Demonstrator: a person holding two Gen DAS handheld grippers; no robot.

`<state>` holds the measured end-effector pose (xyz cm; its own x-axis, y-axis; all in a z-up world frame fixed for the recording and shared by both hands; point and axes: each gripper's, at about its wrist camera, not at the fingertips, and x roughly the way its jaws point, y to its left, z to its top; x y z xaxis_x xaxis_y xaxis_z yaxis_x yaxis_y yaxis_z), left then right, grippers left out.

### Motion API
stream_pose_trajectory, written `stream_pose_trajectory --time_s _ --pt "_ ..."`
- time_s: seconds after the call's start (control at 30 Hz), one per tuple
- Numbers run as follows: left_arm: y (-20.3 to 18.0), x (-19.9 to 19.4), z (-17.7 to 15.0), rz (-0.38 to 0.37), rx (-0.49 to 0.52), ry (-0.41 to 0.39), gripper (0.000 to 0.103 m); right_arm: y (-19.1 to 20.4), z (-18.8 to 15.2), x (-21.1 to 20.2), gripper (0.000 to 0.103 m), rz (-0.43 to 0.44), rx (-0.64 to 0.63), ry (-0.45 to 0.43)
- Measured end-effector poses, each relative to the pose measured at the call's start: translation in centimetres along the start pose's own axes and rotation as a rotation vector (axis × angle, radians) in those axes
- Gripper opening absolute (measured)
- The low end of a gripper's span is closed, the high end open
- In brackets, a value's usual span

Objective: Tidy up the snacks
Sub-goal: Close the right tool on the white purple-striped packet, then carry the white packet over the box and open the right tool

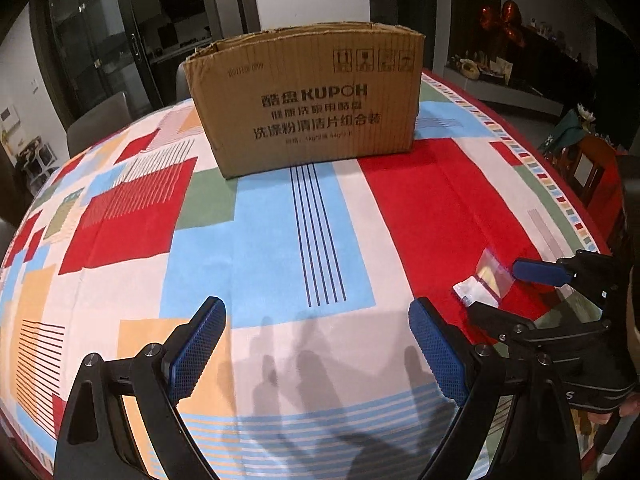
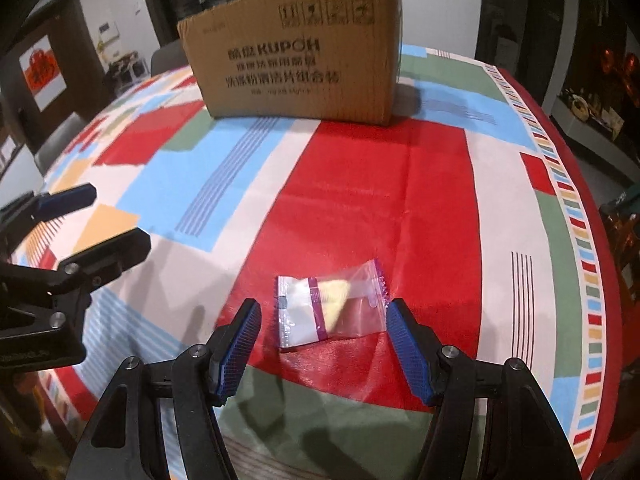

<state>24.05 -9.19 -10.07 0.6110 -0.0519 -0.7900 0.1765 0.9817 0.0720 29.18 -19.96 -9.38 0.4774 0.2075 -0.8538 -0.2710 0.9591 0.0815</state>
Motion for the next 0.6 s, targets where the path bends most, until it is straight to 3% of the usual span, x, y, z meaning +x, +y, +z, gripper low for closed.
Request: stream_pose_trajectory --time_s 0.3,0.47,0.6 --pt "0.1 0.9 -0.1 0.003 -0.002 0.018 0.094 0.7 0.2 1.2 0.065 -0.047 -0.060 -0.003" --pt "0.1 1.3 -0.2 0.000 -0.004 0.028 0.094 0.7 0.1 0.8 0.045 -0.076 -0.058 -0.027" --pt "0.0 1.3 -0.3 0.000 -0.003 0.030 0.094 0.8 -0.2 0.5 0.038 -0.099 -0.063 -0.036"
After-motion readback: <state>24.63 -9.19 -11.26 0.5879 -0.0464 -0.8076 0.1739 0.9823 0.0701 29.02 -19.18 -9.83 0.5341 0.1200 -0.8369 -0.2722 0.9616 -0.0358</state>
